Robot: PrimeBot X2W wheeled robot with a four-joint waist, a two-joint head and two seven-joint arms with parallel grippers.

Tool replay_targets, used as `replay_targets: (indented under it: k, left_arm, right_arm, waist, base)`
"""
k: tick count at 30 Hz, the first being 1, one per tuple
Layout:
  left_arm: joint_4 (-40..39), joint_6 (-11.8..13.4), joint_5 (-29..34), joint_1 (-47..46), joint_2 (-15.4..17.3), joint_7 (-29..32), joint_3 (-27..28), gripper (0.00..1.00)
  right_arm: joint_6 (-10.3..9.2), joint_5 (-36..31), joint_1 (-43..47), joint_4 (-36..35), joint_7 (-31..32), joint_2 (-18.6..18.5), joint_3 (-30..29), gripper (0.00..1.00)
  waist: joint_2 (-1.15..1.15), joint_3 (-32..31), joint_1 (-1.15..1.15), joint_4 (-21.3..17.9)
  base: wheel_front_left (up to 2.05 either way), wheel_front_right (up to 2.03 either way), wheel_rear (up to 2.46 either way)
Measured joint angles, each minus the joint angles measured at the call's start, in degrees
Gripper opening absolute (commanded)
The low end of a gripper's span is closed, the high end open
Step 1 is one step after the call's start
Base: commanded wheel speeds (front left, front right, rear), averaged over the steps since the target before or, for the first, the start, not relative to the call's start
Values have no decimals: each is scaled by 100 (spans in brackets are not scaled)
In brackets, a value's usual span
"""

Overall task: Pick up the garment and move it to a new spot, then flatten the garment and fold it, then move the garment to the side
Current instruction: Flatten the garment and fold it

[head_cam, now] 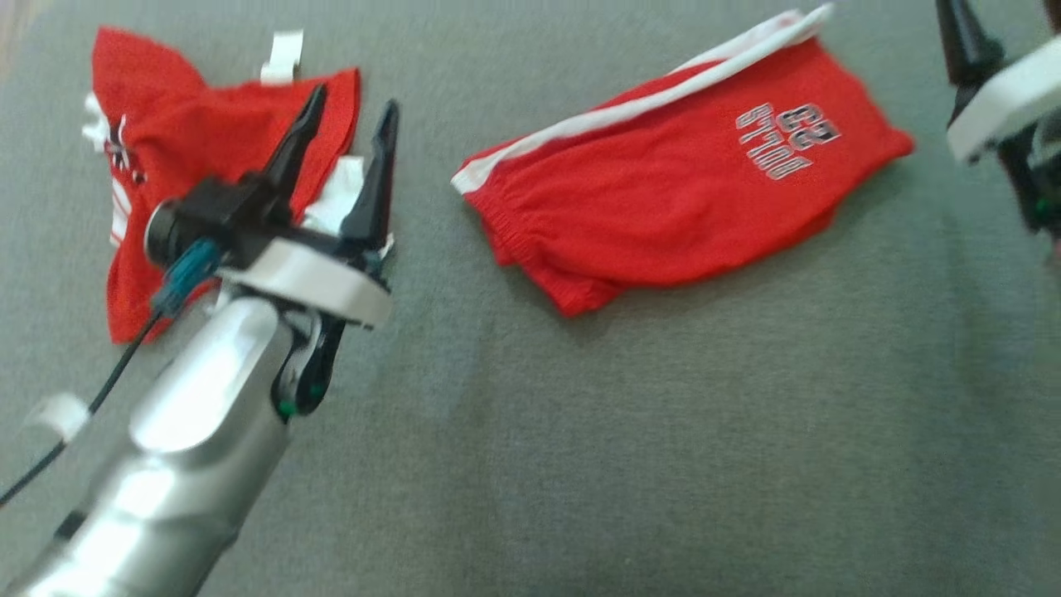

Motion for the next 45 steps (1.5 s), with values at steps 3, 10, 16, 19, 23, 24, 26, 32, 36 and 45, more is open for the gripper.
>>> replay_targets:
  k: [3, 10, 16, 19, 23, 24, 26, 32, 36, 45]
  left_arm:
    - [-209, 112, -54, 320, 94, -32, 178, 100]
    - [-797, 392, -36, 1412, 112, -49, 829, 100]
    - [-1091, 432, 263, 2317, -94, -49, 1340, 100]
    - [-1168, 390, 457, 2732, -250, -49, 1538, 100]
    - [-1167, 265, 769, 3154, -409, -49, 1714, 100]
    - [-1143, 225, 815, 3235, -464, -49, 1751, 100]
    - [-1127, 209, 869, 3307, -520, -49, 1782, 100]
    - [-1070, -5, 1159, 3561, -805, -49, 2075, 100]
    - [-1034, -153, 1330, 3564, -918, -49, 2246, 100]
    - [-1014, -454, 1639, 3372, -1110, -49, 2425, 100]
  right_arm:
    - [0, 1, 328, -80, -246, 76, -254, 100]
    - [0, -403, 1455, -458, -445, 740, -1368, 100]
    - [0, -1066, 2713, -1003, -447, 1450, -2431, 100]
    - [0, -1379, 3363, -1312, -458, 1850, -2931, 100]
    - [0, -1870, 4173, -1682, -433, 2274, -3272, 100]
    - [0, -1915, 4347, -1752, -412, 2358, -3348, 100]
    - [0, -1982, 4497, -1816, -375, 2410, -3393, 100]
    - [0, -2143, 4944, -2239, -147, 2527, -3487, 100]
    - [0, -2168, 4947, -2513, -27, 2533, -3513, 100]
    - [0, -2238, 4783, -2789, 336, 2538, -3652, 100]
  waist:
    - [0, -259, 0, -119]
    - [0, -909, 0, -412]
    - [0, -1327, 0, -582]
    - [0, -1501, 0, -630]
    - [0, -1652, 0, -665]
    - [0, -1679, 1, -669]
    - [0, -1704, 1, -669]
    - [0, -1753, 1, -668]
    - [0, -1708, 1, -646]
    - [0, -1366, 2, -468]
  base:
    - [0, 0, 0]
    - [0, 0, 0]
    - [0, 0, 0]
    - [0, 0, 0]
    - [0, 0, 0]
    - [0, 0, 0]
    - [0, 0, 0]
    - [0, 0, 0]
    - [0, 0, 0]
    - [0, 0, 0]
